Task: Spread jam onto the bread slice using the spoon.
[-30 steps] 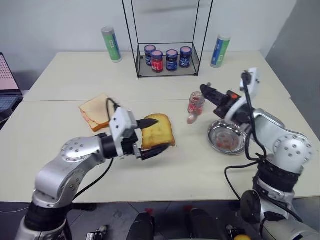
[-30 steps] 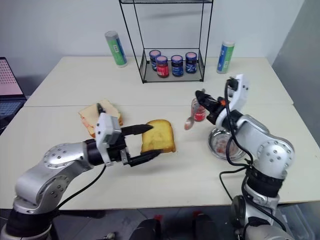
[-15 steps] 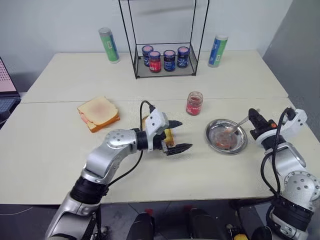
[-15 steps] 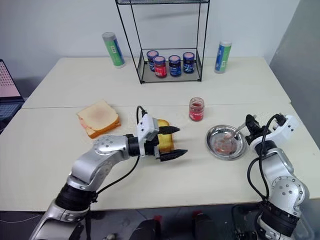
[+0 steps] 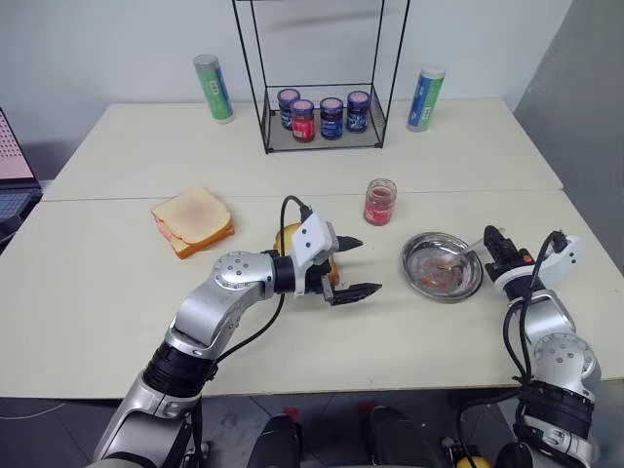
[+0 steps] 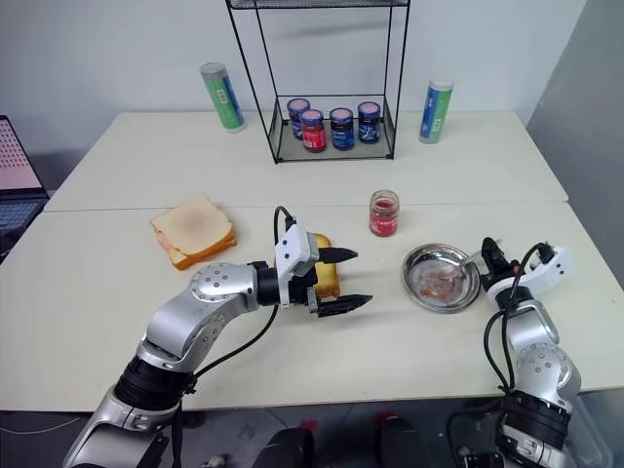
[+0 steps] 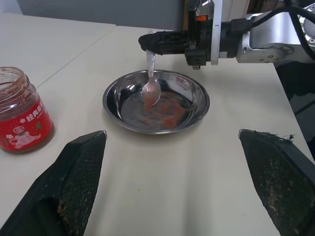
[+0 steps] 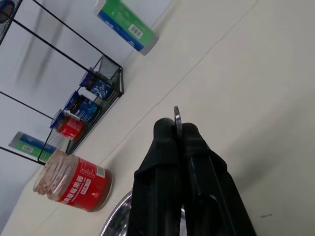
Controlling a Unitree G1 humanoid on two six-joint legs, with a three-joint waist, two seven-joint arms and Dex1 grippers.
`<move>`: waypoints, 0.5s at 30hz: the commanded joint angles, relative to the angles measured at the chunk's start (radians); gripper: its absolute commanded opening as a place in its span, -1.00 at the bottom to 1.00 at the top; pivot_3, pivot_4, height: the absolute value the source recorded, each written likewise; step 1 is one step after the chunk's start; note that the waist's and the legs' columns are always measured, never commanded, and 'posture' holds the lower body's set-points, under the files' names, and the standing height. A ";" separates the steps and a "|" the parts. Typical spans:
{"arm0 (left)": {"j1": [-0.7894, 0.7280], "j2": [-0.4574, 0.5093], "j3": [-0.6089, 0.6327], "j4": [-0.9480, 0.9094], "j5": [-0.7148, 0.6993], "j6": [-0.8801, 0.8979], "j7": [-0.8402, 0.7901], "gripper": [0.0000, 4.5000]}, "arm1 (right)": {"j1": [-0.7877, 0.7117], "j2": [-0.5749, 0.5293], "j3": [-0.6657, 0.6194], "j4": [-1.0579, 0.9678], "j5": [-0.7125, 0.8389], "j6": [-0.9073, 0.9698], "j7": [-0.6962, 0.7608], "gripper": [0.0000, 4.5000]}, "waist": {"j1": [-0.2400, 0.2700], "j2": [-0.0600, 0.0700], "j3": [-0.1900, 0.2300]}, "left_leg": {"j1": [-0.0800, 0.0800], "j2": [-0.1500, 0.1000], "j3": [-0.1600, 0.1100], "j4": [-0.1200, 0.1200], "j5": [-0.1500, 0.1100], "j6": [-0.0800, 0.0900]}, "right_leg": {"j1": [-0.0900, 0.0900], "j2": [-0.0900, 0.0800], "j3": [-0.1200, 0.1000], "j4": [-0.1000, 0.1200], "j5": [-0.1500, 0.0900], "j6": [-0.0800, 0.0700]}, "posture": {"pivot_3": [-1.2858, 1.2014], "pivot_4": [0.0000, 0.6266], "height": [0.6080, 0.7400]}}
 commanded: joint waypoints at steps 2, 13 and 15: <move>-0.011 -0.006 0.013 -0.038 -0.001 -0.001 0.001 1.00 | -0.023 -0.012 -0.028 0.024 0.057 -0.014 0.034 -0.88 | 0.000 0.000 0.000 | 0.000 0.000 0.000 0.000 0.000 0.000 | 0.000 0.000 0.000 0.000 0.000 0.000 | 0.03 -0.52 1.00; -0.008 0.002 0.030 -0.044 -0.004 0.003 0.007 1.00 | -0.021 -0.029 -0.021 0.048 0.078 -0.012 0.031 0.19 | 0.000 0.000 0.000 | 0.000 0.000 0.000 0.000 0.000 0.000 | 0.000 0.000 0.000 0.000 0.000 0.000 | 0.03 -0.52 1.00; -0.007 0.002 0.030 -0.044 -0.004 0.003 0.008 1.00 | -0.022 -0.036 -0.021 0.048 0.076 -0.012 0.029 0.39 | 0.000 0.000 0.000 | 0.000 0.000 0.000 0.000 0.000 0.000 | 0.000 0.000 0.000 0.000 0.000 0.000 | 0.03 -0.52 1.00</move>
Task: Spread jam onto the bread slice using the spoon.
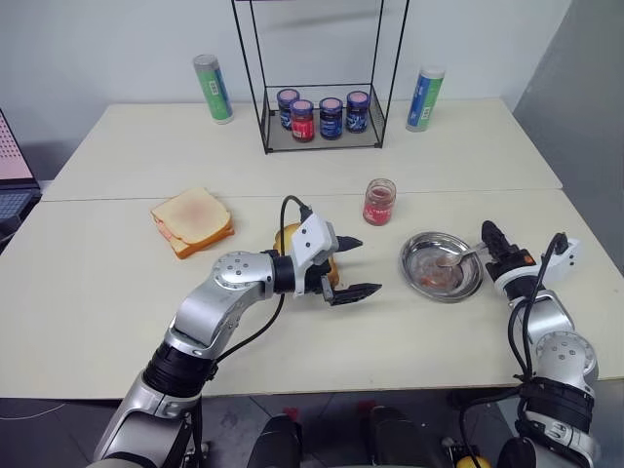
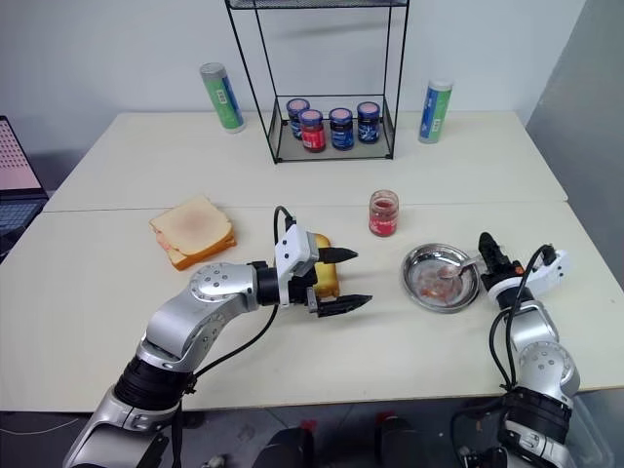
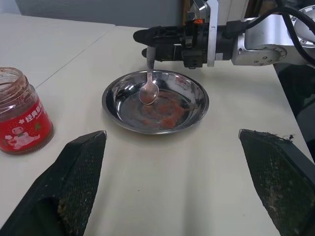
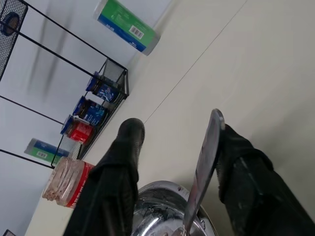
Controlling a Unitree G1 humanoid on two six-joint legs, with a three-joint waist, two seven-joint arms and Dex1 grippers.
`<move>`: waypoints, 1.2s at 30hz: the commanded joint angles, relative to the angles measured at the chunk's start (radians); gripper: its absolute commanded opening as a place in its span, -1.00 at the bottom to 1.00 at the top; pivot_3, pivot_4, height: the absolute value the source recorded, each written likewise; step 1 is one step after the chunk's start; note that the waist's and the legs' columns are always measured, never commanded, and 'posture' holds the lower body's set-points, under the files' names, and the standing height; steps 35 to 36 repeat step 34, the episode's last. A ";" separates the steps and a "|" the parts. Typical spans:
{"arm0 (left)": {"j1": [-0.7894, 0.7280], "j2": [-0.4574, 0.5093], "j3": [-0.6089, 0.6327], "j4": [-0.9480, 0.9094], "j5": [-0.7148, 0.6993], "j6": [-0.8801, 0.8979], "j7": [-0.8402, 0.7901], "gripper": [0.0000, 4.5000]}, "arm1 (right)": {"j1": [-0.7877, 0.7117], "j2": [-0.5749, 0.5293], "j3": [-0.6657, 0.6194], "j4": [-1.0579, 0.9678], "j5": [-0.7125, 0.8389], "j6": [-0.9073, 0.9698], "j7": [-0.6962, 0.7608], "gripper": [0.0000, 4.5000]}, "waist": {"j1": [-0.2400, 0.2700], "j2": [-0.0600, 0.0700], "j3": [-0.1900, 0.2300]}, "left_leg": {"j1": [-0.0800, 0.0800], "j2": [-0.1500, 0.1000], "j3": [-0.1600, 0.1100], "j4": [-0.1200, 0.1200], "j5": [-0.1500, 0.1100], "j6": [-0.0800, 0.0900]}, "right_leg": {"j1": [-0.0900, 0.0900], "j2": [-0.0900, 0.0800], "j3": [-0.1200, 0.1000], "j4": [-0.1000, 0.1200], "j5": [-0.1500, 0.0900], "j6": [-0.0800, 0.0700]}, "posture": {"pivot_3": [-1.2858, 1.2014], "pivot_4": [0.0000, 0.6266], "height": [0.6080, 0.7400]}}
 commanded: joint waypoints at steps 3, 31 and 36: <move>-0.006 0.000 0.028 -0.046 -0.008 0.003 0.010 1.00 | -0.008 -0.041 -0.005 -0.028 0.002 -0.007 0.010 0.69 | 0.000 0.000 0.000 | 0.000 0.000 0.000 0.000 0.000 0.000 | 0.000 0.000 0.000 0.000 0.000 0.000 | 0.03 -0.52 1.00; 0.128 0.433 0.470 0.031 -0.145 0.246 -0.080 1.00 | 0.032 -0.746 0.362 -0.550 0.004 0.374 0.509 0.99 | 0.001 0.002 0.002 | 0.001 0.001 -0.001 0.000 0.000 0.000 | 0.003 0.000 -0.001 -0.002 0.000 0.000 | 0.03 -0.52 1.00; 0.215 0.477 0.513 0.001 -0.165 0.232 -0.131 1.00 | 0.038 -0.762 0.395 -0.553 0.003 0.384 0.564 0.99 | 0.006 -0.001 0.004 | -0.001 0.001 -0.002 0.002 0.000 0.000 | 0.002 -0.003 -0.003 -0.002 0.000 0.000 | 0.03 -0.52 1.00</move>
